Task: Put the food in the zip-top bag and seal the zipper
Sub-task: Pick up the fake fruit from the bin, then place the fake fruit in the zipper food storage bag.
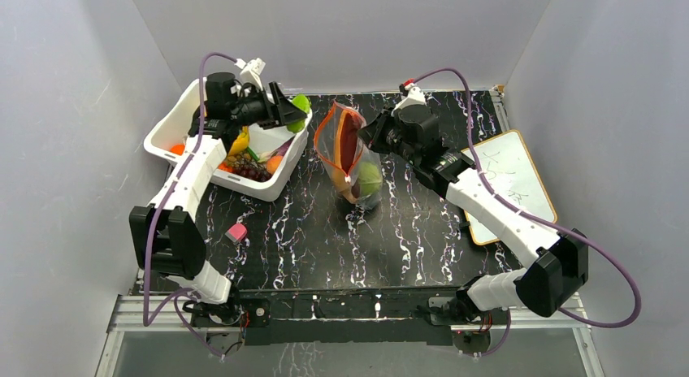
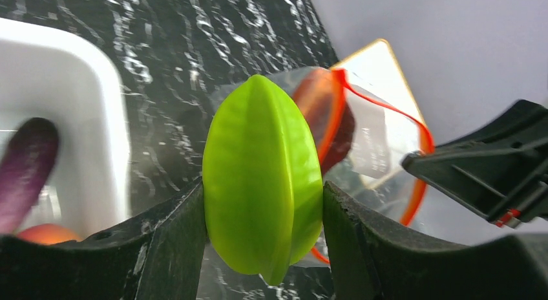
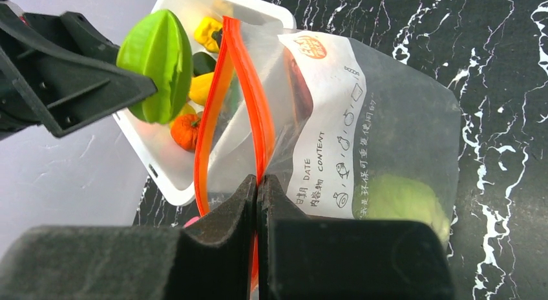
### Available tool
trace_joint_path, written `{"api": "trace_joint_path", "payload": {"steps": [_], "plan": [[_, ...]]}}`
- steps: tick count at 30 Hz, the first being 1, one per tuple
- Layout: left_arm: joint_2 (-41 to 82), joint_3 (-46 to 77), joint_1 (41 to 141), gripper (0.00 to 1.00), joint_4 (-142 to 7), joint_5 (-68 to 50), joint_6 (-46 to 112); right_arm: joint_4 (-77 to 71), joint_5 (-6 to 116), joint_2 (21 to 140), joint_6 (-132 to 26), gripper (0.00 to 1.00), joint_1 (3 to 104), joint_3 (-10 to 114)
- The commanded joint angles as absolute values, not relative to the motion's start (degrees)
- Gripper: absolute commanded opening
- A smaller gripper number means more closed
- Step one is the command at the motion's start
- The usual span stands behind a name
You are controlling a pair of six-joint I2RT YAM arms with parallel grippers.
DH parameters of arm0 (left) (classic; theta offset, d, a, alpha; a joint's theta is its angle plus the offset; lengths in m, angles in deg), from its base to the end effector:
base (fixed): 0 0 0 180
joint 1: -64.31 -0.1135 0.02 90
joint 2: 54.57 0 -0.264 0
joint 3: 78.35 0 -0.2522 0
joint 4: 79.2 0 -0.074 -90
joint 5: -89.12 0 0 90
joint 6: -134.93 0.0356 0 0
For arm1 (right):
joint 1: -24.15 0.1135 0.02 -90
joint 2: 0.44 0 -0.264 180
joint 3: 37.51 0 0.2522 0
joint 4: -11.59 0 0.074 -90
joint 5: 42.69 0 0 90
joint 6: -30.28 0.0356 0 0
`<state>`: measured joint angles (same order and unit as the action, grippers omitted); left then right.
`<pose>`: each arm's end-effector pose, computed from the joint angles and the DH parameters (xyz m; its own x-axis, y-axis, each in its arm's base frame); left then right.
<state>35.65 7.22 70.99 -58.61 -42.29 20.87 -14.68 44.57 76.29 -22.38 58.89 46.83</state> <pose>0.3639 -0.0663 0.3676 -0.5483 -0.2436 -0.8000 0.5410 0.6262 -0.5615 0.2583 0.1771 0.3688 -0.5317 0.3686 -0.7625 -0.2635 0.7837 0.5625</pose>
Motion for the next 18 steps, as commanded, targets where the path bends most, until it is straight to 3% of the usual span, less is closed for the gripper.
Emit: {"api": "trace_joint_path", "payload": {"steps": [1,8,18], "plan": [[30.6,6.6,75.3,0.23,-60.7,-46.1,12.1,-6.3,42.8,76.2,-20.7,0.0,58.8,48.4],[28.3,9.1,80.9,0.22,-69.0,-45.6,3.2,-5.6,42.8,77.2,-20.1,0.0,58.9,49.0],[30.0,13.1,85.4,0.25,-72.0,-45.9,2.1,-4.6,43.5,76.5,-18.9,0.0,58.9,48.4]]}}
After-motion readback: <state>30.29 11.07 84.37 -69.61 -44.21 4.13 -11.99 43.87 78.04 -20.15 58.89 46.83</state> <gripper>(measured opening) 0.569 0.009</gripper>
